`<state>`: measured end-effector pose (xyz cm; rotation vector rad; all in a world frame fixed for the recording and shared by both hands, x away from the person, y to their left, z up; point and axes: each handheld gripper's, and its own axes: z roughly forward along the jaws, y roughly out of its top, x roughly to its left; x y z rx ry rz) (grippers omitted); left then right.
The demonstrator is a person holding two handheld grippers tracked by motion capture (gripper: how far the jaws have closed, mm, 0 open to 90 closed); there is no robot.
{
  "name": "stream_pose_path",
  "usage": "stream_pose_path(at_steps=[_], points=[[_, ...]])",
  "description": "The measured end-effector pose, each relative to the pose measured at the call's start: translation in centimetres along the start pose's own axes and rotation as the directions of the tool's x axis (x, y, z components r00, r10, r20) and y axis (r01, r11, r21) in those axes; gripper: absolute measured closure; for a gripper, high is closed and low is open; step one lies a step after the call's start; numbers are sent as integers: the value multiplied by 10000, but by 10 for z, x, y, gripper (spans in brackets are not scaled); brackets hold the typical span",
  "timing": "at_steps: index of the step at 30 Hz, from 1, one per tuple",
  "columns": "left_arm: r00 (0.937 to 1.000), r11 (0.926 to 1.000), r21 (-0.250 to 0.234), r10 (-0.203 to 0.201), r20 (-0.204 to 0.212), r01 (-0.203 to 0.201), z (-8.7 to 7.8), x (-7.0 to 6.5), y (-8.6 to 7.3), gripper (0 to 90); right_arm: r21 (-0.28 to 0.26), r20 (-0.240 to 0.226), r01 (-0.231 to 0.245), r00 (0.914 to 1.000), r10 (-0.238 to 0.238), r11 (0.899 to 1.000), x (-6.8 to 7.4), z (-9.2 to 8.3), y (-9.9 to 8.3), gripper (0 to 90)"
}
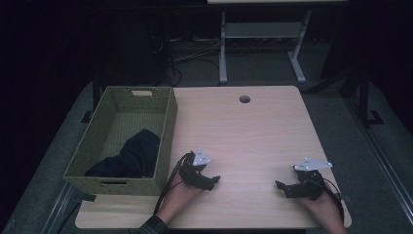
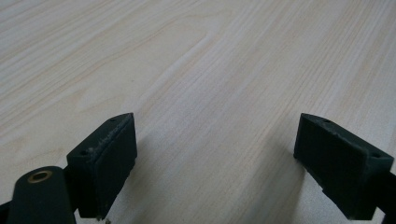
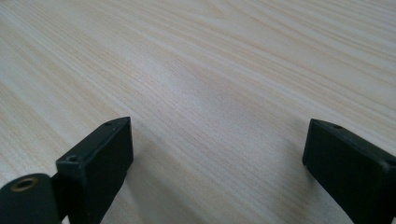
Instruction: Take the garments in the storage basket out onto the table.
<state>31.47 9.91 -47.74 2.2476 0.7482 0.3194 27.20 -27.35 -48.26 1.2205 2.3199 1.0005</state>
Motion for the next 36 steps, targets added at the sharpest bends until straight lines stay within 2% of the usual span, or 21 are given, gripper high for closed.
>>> stream_pose_path(at_steps=[9, 20, 25, 28, 36], points=[[10000, 10000, 4, 7, 6, -7, 0, 0, 0, 127, 3, 2, -3, 10000, 3, 10000, 0, 0, 0, 81], [9995, 9996, 149, 237, 207, -240, -4, 2, -1, 130, 10, -14, 7, 10000, -7, 10000, 0, 0, 0, 78], [9996, 9991, 355, 215, 175, -221, -7, 4, -1, 133, 13, -21, 5, 10000, -5, 10000, 0, 0, 0, 77], [9997, 9996, 272, 93, 220, -99, -10, 6, 0, 133, 13, -21, 6, 10000, -6, 10000, 0, 0, 0, 77], [9993, 9994, 327, 79, 379, -91, -12, 4, 2, 135, 15, -23, 5, 10000, -5, 10000, 0, 0, 0, 77]])
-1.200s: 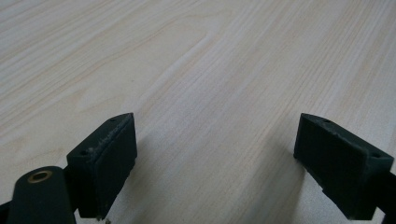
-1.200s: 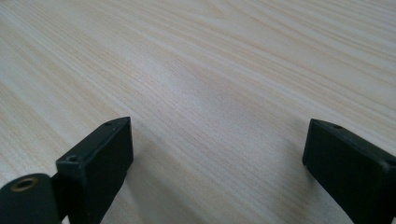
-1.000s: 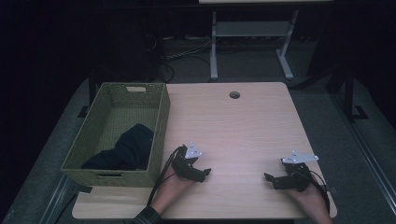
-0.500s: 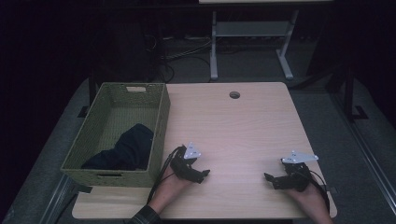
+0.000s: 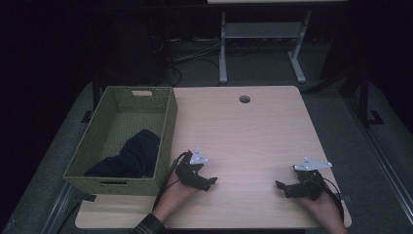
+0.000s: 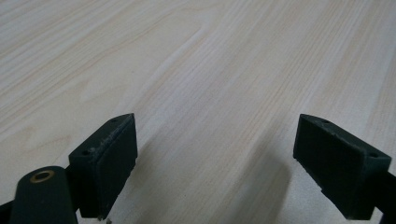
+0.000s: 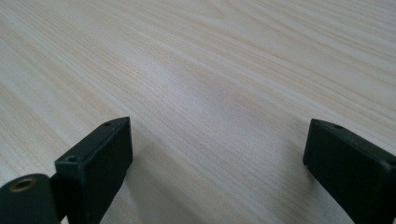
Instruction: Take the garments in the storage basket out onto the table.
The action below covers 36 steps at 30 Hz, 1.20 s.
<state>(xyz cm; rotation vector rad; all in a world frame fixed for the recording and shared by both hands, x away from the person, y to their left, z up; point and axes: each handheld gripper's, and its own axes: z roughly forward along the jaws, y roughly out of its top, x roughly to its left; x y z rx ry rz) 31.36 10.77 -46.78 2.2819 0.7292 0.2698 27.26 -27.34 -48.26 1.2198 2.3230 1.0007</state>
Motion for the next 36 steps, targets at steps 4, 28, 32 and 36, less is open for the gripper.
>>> stream_pose_path(at_steps=[4, 28, 32, 36], points=[[10000, 10000, -29, -15, 44, 15, -2, 0, 1, 135, -2, 0, 2, 10000, -2, 10000, 0, 0, 0, 77], [9996, 9999, 125, -118, 263, 115, -11, 2, 10, 136, 6, 7, 6, 10000, -6, 10000, 0, 0, 0, 77], [9993, 9998, 68, -198, 310, 196, -13, 2, 12, 136, 23, 0, -26, 10000, 26, 10000, 0, 0, 0, 77], [9992, 9997, 109, -217, 328, 213, -16, 2, 16, 136, 23, 0, -26, 10000, 26, 10000, 0, 0, 0, 77]])
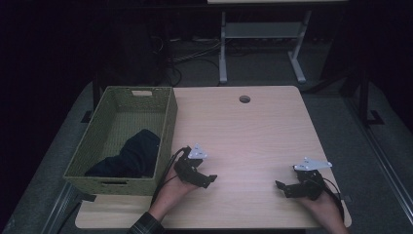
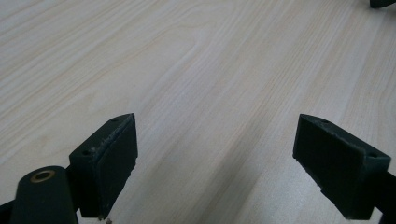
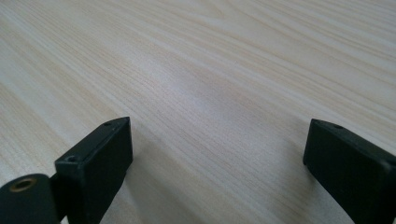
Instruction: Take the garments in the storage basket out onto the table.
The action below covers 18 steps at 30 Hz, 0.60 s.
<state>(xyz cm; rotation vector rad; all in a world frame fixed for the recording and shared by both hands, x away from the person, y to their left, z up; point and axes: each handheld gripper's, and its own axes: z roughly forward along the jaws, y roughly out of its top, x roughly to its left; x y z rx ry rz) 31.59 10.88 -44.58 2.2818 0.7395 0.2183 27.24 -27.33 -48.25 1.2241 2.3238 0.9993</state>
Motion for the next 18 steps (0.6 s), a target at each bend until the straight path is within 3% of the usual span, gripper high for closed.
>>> stream_pose_path(at_steps=[18], points=[[9999, 9999, -101, 85, 141, -84, -12, 1, 11, 136, 1, -2, 1, 10000, -1, 10000, 0, 0, 0, 77]])
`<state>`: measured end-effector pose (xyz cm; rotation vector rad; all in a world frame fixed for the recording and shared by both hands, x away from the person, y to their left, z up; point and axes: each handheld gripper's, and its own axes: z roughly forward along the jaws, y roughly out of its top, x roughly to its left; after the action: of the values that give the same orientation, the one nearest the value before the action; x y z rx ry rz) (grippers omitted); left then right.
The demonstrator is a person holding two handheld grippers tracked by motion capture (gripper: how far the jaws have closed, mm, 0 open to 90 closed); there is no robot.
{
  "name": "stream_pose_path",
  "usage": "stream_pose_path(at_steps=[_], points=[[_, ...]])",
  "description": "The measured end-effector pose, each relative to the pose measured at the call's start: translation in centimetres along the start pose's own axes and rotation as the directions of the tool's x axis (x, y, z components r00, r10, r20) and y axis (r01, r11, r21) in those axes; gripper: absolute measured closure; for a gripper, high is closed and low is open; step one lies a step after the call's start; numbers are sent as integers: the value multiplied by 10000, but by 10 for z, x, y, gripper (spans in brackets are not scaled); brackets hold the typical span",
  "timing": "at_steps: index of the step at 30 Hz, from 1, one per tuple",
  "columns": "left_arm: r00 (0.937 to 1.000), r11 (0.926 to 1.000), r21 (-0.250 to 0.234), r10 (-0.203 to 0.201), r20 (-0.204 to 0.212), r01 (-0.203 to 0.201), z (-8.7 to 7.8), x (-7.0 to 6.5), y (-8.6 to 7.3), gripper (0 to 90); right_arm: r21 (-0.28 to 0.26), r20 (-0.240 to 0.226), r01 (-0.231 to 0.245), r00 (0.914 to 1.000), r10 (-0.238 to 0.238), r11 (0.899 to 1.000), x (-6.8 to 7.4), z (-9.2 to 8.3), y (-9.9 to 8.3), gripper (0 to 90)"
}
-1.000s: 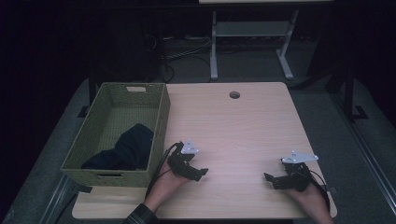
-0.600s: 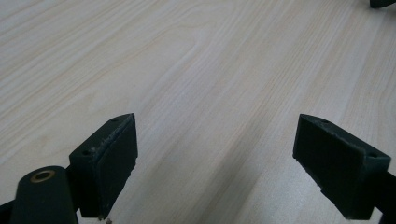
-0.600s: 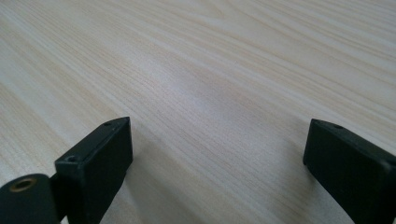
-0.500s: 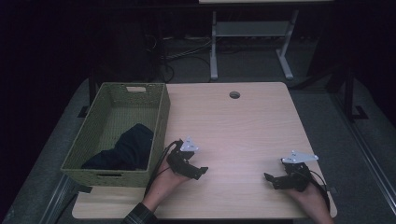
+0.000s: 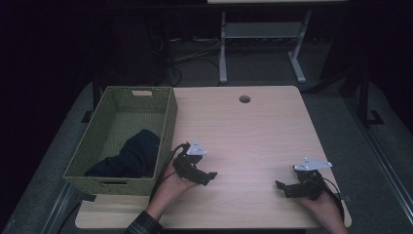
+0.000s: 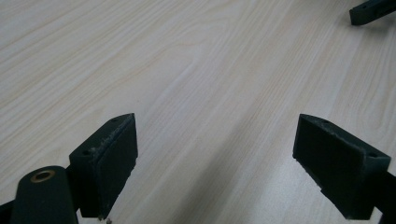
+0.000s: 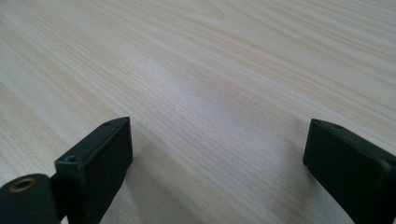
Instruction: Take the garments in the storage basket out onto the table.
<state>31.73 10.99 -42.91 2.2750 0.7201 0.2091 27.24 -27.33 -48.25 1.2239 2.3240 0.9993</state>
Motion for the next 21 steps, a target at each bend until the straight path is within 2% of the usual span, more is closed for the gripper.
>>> stream_pose_path(at_steps=[21], points=[[9997, 10000, 60, 49, 219, -50, -11, 4, 14, 139, 1, -1, 1, 10000, -1, 10000, 0, 0, 0, 77]])
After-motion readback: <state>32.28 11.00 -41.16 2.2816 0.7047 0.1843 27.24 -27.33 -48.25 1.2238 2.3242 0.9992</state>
